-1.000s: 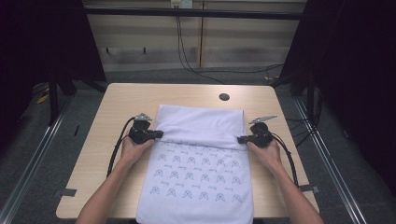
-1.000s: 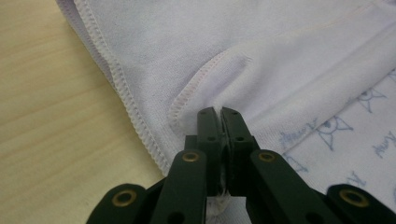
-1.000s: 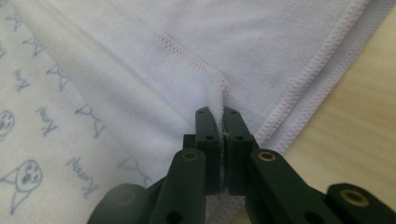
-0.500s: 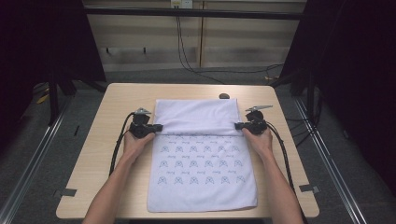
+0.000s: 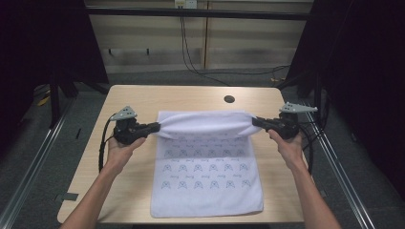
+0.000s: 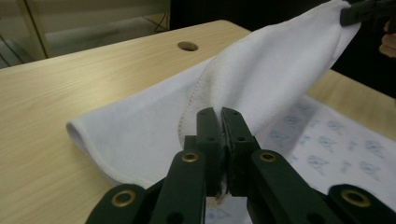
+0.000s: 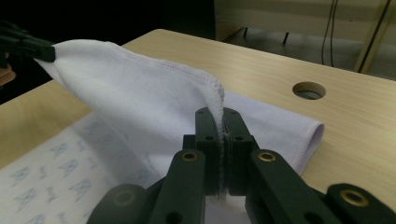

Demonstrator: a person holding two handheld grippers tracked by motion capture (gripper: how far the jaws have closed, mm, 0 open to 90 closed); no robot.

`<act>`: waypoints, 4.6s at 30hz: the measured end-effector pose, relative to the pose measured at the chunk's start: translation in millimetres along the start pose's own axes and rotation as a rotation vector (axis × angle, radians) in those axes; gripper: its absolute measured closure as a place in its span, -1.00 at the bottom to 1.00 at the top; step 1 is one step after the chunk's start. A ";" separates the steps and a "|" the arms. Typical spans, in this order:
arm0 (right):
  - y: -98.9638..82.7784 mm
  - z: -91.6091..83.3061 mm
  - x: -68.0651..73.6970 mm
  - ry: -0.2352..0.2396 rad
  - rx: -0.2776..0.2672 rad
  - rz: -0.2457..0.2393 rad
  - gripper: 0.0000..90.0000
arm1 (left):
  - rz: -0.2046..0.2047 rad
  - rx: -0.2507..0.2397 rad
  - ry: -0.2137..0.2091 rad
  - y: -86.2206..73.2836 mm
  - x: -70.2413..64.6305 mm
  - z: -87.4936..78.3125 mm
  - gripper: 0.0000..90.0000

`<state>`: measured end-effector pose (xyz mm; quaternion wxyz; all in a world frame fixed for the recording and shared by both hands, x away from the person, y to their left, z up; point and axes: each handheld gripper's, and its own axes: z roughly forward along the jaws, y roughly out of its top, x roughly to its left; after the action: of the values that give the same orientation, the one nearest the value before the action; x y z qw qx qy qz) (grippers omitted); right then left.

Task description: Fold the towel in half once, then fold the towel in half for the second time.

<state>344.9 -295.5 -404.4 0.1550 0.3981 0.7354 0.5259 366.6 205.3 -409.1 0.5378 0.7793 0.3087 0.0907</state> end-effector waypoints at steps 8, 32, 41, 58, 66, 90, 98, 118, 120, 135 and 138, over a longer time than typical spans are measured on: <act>10.4 -54.9 39.9 0.065 -0.051 -0.079 0.94 | 0.081 -0.053 -0.052 22.8 -46.2 -50.7 0.92; -136.9 -90.7 91.7 0.330 0.354 -0.057 0.62 | 0.105 0.299 -0.281 -121.4 -101.6 -55.6 0.64; -114.7 -87.7 70.9 0.202 0.223 -0.013 0.50 | 0.028 0.280 -0.149 -98.5 -56.6 -17.8 0.29; -85.7 11.3 43.4 0.122 0.337 -0.045 0.50 | 0.106 0.327 -0.423 -119.8 -89.8 -47.7 0.64; -83.0 37.3 40.0 0.086 0.377 -0.049 0.42 | 0.003 0.247 -0.170 -94.0 -42.1 -13.6 0.47; -108.0 13.5 55.2 0.086 0.436 -0.053 0.52 | 0.023 0.357 -0.118 -107.1 -44.0 12.1 0.82; -119.0 -6.5 77.0 0.140 0.463 -0.048 0.52 | 0.025 0.387 -0.151 -118.0 -68.1 -8.2 0.81; -96.6 -30.7 80.0 0.159 0.352 -0.044 0.24 | -0.025 0.299 -0.182 -85.7 -58.1 -25.0 0.39; -85.6 -33.4 72.0 0.136 0.322 -0.031 0.23 | -0.019 0.305 -0.132 -69.6 -42.9 -14.5 0.33; -52.9 22.8 1.1 -0.007 0.324 0.014 0.27 | -0.096 0.296 -0.035 -53.8 29.5 35.1 0.26; -61.9 34.9 -1.5 0.017 0.367 0.010 0.24 | -0.100 0.299 -0.033 -60.0 32.4 33.9 0.21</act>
<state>342.2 -282.0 -474.1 0.0710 0.4191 0.8182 0.3871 385.3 211.5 -482.7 0.4247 0.8357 0.3482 0.0038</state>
